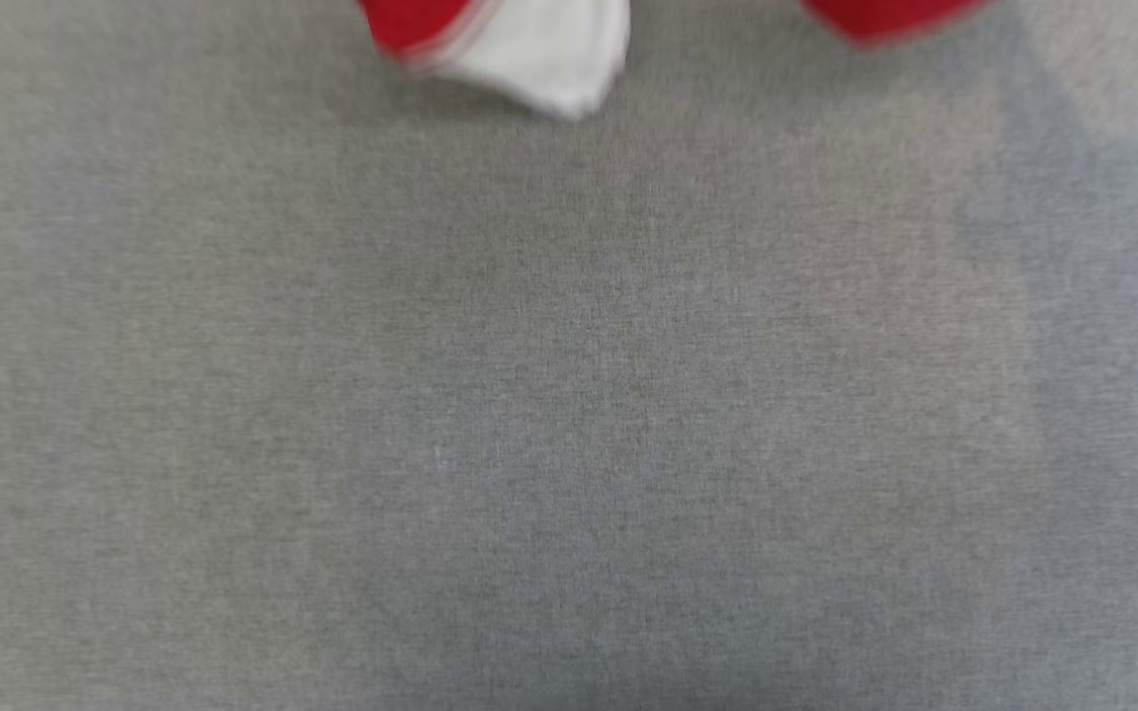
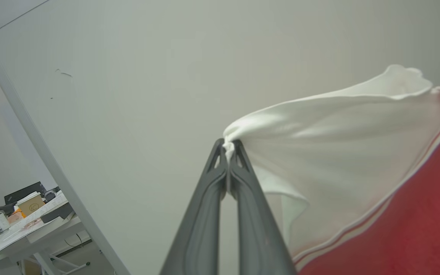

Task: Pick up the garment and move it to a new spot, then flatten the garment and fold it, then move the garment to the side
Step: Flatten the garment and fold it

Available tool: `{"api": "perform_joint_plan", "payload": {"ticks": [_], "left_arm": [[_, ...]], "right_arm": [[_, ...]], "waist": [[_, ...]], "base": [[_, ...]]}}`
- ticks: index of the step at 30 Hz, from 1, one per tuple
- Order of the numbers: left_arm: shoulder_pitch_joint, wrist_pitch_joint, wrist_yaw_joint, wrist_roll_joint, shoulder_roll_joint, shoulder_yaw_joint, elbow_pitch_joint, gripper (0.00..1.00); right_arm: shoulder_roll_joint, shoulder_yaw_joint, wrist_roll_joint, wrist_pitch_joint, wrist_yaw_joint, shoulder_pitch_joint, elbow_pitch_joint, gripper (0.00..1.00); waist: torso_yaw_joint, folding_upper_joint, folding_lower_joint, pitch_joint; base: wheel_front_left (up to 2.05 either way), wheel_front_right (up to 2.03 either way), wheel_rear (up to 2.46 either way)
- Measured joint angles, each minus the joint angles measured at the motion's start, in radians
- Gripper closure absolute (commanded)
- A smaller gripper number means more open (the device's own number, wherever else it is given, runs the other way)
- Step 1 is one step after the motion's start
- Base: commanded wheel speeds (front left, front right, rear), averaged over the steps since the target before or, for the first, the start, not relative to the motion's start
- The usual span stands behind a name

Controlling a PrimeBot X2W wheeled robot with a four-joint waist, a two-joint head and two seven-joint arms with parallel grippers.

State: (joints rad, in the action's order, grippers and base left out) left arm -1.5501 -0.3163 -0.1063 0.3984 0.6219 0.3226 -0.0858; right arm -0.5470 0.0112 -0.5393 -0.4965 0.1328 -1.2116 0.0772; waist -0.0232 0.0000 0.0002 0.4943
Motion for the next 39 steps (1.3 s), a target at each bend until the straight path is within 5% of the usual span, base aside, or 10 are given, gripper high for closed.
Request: {"api": "perform_joint_plan", "payload": {"ticks": [10,18,29,39], "left_arm": [[-0.431,0.258,-0.022,-0.118,-0.096,0.081,-0.395,1.0],[-0.47,0.45,-0.022,-0.105,-0.159,0.122,-0.616,1.0],[-0.091,0.564,-0.022,0.009,-0.269,0.161,-0.678,1.0],[0.498,0.572,0.007,0.023,-0.305,0.15,-0.481,1.0]], "right_arm": [[0.067,0.073,0.146,0.232,0.0,-0.323,0.306,1.0],[0.112,0.132,0.185,0.392,0.0,-0.405,0.473,1.0],[0.146,0.305,0.091,0.567,-0.001,-0.23,0.559,1.0],[0.123,0.504,-0.091,0.639,-0.001,0.136,0.553,1.0]], "waist": [[-0.011,0.0,0.0001,0.178],[-0.004,0.0,0.0001,0.259],[0.028,0.0,0.0,0.218],[0.052,0.0,-0.0003,0.055]], "base": [[0.0,0.0,0.0],[0.0,0.0,0.0],[0.0,0.0,0.0],[0.0,0.0,0.0]]}}
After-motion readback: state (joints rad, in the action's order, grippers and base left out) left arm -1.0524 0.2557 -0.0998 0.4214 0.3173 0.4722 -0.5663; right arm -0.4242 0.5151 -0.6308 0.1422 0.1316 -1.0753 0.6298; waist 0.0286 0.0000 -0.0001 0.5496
